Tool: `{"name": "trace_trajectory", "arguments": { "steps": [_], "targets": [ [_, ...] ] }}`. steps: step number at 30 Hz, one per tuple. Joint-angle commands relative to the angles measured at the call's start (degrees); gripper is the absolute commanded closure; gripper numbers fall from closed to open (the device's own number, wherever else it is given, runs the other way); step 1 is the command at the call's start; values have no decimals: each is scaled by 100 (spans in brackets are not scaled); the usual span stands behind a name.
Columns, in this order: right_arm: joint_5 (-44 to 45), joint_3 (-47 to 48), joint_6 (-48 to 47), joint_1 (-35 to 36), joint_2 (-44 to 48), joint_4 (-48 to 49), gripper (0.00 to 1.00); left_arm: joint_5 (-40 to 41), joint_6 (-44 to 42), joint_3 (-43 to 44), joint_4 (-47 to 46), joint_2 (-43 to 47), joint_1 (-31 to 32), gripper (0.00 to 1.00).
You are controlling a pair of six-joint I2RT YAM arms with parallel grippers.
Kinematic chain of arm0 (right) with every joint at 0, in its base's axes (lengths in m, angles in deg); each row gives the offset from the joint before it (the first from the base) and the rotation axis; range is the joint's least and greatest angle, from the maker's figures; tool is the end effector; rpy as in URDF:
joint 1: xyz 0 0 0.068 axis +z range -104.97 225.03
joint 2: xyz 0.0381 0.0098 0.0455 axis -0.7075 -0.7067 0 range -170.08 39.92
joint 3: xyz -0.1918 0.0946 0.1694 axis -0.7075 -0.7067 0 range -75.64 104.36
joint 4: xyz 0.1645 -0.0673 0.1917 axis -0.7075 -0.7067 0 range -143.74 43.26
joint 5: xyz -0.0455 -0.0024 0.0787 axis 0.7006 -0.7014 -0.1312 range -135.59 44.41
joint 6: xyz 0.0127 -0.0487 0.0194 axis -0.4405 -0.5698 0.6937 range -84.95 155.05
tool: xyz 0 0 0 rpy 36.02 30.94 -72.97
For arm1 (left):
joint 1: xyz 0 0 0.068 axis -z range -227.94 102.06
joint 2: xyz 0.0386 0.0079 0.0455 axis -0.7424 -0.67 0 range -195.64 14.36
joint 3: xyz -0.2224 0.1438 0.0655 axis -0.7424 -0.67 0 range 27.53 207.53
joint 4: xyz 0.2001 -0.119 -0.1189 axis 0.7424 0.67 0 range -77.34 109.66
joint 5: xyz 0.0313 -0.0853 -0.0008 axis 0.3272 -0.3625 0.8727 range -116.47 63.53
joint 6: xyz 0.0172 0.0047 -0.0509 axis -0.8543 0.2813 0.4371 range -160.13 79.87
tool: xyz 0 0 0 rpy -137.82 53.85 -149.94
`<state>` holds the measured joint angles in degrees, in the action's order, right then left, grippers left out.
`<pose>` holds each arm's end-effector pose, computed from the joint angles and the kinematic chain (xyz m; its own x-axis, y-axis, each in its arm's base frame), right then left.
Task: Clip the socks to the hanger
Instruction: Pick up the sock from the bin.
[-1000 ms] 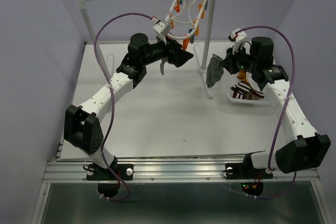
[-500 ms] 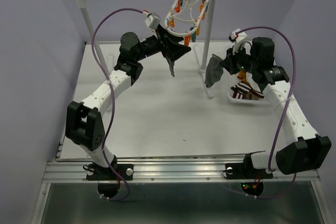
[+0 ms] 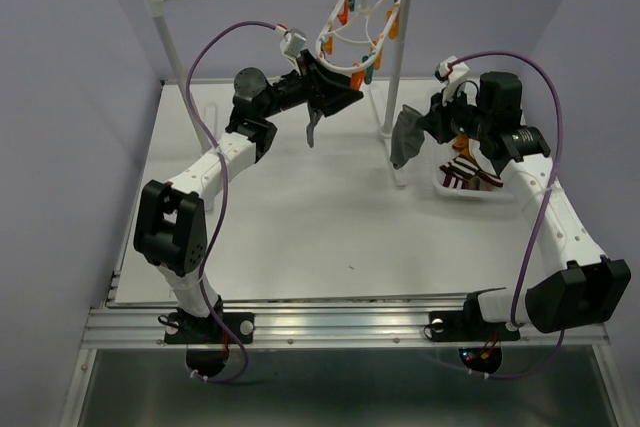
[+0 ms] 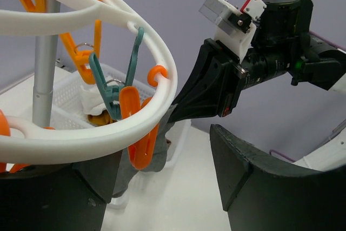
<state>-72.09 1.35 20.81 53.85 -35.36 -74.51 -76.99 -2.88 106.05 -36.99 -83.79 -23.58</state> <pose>0.2852 0.0603 0.3896 -0.2896 -0.2677 -0.9189 -0.6237 0.7811 -0.0310 0.3458 -0.1866 0.3974 -0.1644 -0.3480 -0.9230 0.9692 0.1167 -0.2167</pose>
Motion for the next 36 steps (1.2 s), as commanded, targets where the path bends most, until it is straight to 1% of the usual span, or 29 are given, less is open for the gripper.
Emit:
{"name": "trace_trajectory", "arguments": {
  "steps": [1, 3, 6, 9, 10, 12, 13, 18, 22, 26, 27, 28, 30, 31, 33, 36],
  "targets": [
    [-232, 0, -96, -3, 190, 351, 99, -177, 431, -39, -932, 42, -54, 25],
    [-233, -9, -105, -3, 216, 360, 99, -195, 616, -65, -1169, -11, -63, 27],
    [-233, -17, -105, -3, 225, 369, 99, -178, 713, -56, -1276, -29, -80, 31],
    [-241, -17, -97, -3, 225, 377, 99, -46, 617, -82, -1135, 41, -72, 32],
    [-241, -17, -97, -3, 225, 378, 99, -2, 503, -91, -1039, 50, -80, 35],
    [-250, -17, -88, -3, 225, 378, 99, 60, 441, -83, -951, 68, -72, 37],
    [-259, -17, -88, -3, 225, 378, 99, 60, 423, -74, -915, 68, -72, 39],
    [-347, -26, -88, -3, 242, 395, 99, 183, 344, -109, -731, 85, -72, 41],
    [-452, -9, -88, -3, 216, 395, 99, 341, 283, -153, -652, 138, -72, 49],
    [-496, 0, -79, -3, 190, 404, 99, 613, 81, -197, -293, 261, -72, 50],
    [-514, 9, -79, -3, 181, 413, 99, 657, 37, -223, -221, 279, -72, 50],
    [-566, 9, -70, -3, 181, 413, 99, 780, -42, -241, -82, 331, -54, 43],
    [-610, 18, -70, -3, 163, 430, 99, 842, -148, -284, 42, 419, -45, 37],
    [-637, 26, -61, -3, 163, 430, 99, 912, -201, -302, 104, 437, -45, 29],
    [-716, 35, -61, -3, 146, 422, 99, 913, -394, -346, 297, 542, -19, 20],
    [-874, 35, -96, -3, 119, 421, 99, 834, -693, -460, 473, 691, 16, 11]
  ]
}}
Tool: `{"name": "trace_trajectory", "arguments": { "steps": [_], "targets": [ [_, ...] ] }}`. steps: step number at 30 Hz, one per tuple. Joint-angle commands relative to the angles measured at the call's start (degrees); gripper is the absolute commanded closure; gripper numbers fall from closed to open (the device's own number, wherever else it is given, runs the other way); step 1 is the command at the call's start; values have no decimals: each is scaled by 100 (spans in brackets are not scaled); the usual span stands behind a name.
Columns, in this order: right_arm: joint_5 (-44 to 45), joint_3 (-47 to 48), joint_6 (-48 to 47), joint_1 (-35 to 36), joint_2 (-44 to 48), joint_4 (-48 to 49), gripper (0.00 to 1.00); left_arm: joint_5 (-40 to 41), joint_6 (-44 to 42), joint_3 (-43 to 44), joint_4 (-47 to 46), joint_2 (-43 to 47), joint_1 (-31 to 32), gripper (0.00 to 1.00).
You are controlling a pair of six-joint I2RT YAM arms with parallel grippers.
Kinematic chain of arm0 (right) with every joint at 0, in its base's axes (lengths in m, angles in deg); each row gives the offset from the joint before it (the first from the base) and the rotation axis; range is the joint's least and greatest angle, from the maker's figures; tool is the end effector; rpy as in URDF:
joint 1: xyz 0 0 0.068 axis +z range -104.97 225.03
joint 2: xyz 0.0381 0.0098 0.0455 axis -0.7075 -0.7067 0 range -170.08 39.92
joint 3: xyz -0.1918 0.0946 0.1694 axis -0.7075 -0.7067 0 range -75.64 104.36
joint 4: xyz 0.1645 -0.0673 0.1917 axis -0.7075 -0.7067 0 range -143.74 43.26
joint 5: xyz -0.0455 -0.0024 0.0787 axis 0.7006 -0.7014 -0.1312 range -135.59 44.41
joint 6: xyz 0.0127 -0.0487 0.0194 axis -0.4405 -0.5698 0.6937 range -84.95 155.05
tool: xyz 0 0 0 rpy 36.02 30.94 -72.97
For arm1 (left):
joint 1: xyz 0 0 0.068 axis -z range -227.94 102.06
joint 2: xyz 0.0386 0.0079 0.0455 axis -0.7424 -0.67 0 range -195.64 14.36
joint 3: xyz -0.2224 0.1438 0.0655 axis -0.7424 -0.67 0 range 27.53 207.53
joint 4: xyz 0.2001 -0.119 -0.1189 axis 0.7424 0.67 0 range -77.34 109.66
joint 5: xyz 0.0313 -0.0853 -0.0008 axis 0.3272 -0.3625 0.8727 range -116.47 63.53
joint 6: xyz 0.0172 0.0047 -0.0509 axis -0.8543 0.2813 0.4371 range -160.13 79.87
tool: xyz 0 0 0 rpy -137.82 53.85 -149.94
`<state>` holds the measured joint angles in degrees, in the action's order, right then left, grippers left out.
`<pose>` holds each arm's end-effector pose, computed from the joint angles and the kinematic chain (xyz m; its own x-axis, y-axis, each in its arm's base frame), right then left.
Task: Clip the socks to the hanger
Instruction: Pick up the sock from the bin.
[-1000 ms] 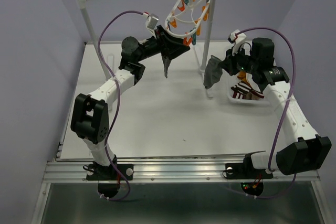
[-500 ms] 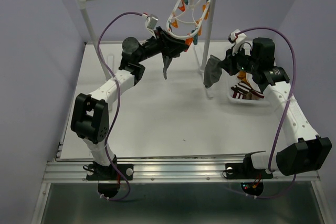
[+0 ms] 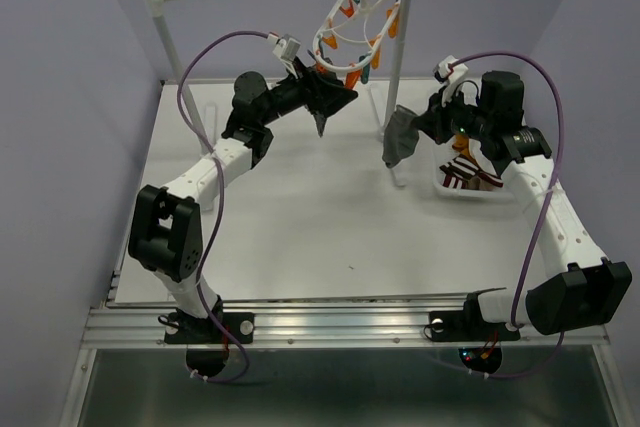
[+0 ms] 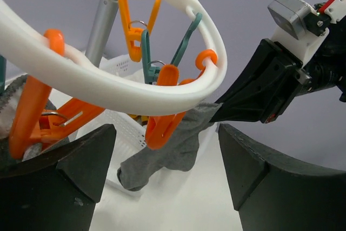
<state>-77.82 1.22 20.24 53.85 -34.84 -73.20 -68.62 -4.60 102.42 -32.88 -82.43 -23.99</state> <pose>0.2817 0.0629 0.3942 -0.2382 -0.2558 -0.9369 -0.6937 0.7200 -0.0202 0.3494 -0.1812 0.3802 -0.2031 -0.3812 -0.9019 0.9151 0.2537 -0.3133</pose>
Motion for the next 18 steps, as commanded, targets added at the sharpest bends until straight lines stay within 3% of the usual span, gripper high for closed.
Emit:
{"name": "trace_trajectory", "arguments": {
  "steps": [1, 6, 13, 18],
  "targets": [
    [-354, 48, -75, -3, 76, 273, 99, -30, -582, -132, 106, 600, 66, 11],
    [-1046, 48, -347, -3, 93, 106, 99, -547, -1309, -475, 369, 951, 119, 2],
    [-2313, 189, -698, -3, 23, -157, 99, -1313, -2635, -879, 976, 1268, 418, 1],
    [-3077, 408, -953, 58, -135, -474, 99, -1621, -2982, -898, 1161, 1260, 611, 1]
  ]
}}
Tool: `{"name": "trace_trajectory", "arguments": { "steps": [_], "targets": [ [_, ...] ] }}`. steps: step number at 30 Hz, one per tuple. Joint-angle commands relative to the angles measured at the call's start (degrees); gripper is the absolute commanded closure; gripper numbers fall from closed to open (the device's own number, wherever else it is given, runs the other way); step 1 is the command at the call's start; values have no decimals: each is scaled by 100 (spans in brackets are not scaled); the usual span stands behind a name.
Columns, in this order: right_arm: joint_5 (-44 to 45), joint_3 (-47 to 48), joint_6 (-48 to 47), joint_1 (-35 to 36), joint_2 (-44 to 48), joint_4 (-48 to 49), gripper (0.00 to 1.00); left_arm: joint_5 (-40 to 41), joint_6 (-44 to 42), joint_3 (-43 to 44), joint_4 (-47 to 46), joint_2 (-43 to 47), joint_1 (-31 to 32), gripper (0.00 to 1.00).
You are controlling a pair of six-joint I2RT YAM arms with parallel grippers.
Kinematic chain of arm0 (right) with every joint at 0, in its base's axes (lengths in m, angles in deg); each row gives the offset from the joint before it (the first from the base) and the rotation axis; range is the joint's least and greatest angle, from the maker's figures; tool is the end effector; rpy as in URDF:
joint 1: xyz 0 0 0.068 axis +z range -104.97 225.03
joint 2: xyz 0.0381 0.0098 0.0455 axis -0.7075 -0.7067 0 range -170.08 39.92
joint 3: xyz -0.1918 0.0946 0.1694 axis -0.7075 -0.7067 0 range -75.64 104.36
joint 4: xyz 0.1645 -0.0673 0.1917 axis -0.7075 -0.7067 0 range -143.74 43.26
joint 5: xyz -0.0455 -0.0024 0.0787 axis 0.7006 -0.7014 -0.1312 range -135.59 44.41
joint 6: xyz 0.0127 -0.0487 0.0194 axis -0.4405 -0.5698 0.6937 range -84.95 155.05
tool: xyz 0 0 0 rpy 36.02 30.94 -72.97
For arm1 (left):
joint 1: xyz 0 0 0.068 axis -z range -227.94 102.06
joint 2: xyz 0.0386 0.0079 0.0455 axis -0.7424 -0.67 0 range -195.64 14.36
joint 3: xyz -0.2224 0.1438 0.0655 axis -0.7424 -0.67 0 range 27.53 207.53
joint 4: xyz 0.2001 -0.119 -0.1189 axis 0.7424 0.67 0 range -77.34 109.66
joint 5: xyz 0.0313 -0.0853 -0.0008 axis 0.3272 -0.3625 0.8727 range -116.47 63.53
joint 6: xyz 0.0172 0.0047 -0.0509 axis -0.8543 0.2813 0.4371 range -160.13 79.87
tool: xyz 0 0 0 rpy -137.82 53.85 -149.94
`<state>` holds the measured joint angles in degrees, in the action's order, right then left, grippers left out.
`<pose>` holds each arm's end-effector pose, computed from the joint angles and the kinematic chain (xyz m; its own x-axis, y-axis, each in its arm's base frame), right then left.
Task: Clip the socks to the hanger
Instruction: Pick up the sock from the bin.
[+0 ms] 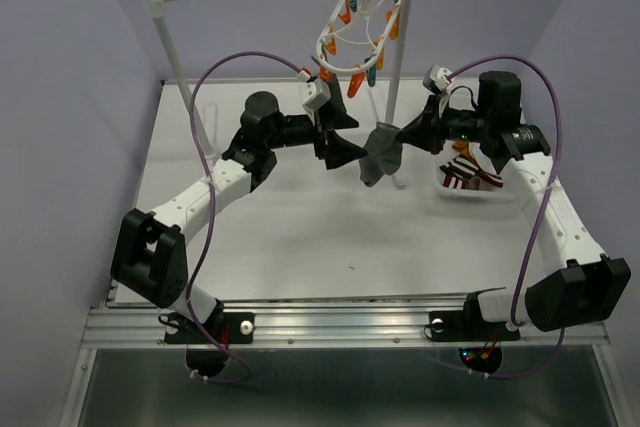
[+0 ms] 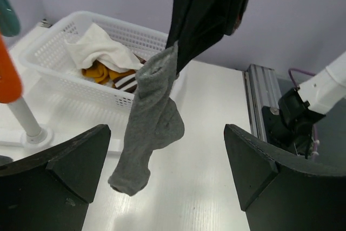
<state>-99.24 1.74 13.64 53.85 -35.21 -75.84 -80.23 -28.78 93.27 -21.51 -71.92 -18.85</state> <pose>0.2718 0.0712 0.3952 -0.1231 -0.2381 -0.9634 -0.9086 0.4175 0.0130 0.2882 -0.1930 0.3696 0.0105 -0.1390 -0.9902 0.9939 0.1103 -0.0049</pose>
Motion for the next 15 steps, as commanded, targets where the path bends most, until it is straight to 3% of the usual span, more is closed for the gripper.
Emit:
{"name": "trace_trajectory", "arguments": {
  "steps": [1, 9, 15],
  "targets": [
    [-1085, 374, -424, 111, -124, -323, 99, -504, -529, 131, 33, 130, 98, 1],
    [-1727, 567, -1269, 217, -125, -1053, 99, -487, -380, 449, 25, -117, 98, 1],
    [-1843, 585, -716, 269, -159, -623, 99, -863, -380, 563, -98, -214, 177, 1]
  ]
}}
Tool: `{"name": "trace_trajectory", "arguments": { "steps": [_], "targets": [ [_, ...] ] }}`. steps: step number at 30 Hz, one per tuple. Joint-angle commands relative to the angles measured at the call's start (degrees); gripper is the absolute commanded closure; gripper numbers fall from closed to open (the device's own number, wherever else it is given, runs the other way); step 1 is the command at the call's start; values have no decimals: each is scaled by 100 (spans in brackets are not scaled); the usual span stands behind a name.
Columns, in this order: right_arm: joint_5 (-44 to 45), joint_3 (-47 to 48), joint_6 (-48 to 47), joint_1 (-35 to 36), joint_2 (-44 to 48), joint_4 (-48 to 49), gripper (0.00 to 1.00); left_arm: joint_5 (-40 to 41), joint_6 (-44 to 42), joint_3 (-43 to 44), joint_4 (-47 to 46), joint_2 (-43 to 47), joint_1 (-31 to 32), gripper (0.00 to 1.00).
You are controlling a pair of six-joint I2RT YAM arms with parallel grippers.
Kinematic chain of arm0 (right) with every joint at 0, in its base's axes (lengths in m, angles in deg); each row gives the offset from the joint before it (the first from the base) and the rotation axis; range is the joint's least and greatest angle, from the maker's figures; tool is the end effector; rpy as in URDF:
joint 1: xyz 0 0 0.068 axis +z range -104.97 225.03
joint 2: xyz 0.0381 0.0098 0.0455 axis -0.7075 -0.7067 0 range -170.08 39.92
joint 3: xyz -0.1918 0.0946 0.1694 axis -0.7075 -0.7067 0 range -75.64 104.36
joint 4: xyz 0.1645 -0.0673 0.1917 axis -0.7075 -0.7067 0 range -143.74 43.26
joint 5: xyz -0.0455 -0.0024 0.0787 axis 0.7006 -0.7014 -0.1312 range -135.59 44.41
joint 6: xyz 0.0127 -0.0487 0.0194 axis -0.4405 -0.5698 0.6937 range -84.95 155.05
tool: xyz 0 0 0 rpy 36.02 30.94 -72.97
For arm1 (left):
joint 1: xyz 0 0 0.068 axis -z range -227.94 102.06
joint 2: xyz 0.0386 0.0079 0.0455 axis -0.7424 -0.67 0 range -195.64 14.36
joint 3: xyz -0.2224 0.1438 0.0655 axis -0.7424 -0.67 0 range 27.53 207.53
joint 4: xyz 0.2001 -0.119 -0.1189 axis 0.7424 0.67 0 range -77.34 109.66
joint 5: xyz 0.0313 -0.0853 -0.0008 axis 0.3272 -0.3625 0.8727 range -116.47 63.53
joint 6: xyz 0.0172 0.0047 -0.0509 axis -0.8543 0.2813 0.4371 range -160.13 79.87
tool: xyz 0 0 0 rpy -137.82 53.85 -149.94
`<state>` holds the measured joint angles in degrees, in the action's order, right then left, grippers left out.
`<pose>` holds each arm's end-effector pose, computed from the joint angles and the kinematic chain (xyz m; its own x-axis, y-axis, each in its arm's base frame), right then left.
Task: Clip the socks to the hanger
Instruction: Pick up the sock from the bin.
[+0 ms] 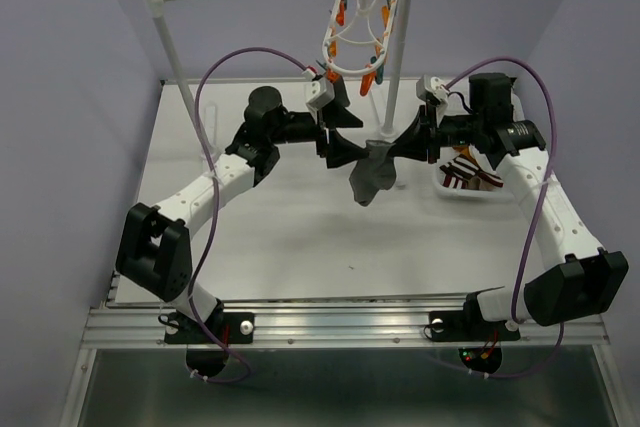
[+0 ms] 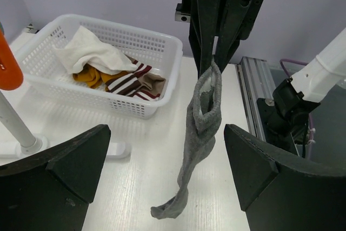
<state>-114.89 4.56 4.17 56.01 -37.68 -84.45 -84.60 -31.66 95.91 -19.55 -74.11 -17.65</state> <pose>0.2647 0.0853 0.3926 -0.0645 -0.1974 -0.9782 -0.9923 0.1165 0.0419 0.2908 -0.2047 0.3691 0.0345 -0.1102 -0.9933 0.9993 0.0211 0.0324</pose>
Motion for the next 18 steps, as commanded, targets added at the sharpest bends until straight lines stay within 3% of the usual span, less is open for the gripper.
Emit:
{"name": "trace_trajectory", "arguments": {
  "steps": [1, 10, 12, 15, 16, 18],
  "targets": [
    [-242, 312, 387, 53, 44, 369, 99, -471, -108, 299, -330, 5, 83, 1],
    [-224, 329, 538, 159, -97, 572, 99, -638, 58, 475, -584, -268, 232, 1],
    [-233, 329, 538, 159, -106, 581, 99, -700, 259, 448, -909, -294, 232, 5],
    [12, 329, 582, 159, -97, 598, 99, -788, 515, 334, -1323, -277, 224, 38],
    [74, 321, 617, 159, -88, 616, 99, -779, 533, 299, -1358, -250, 215, 57],
    [337, 312, 661, 159, -80, 634, 99, -709, 585, 203, -1473, -180, 197, 70]
  ]
}}
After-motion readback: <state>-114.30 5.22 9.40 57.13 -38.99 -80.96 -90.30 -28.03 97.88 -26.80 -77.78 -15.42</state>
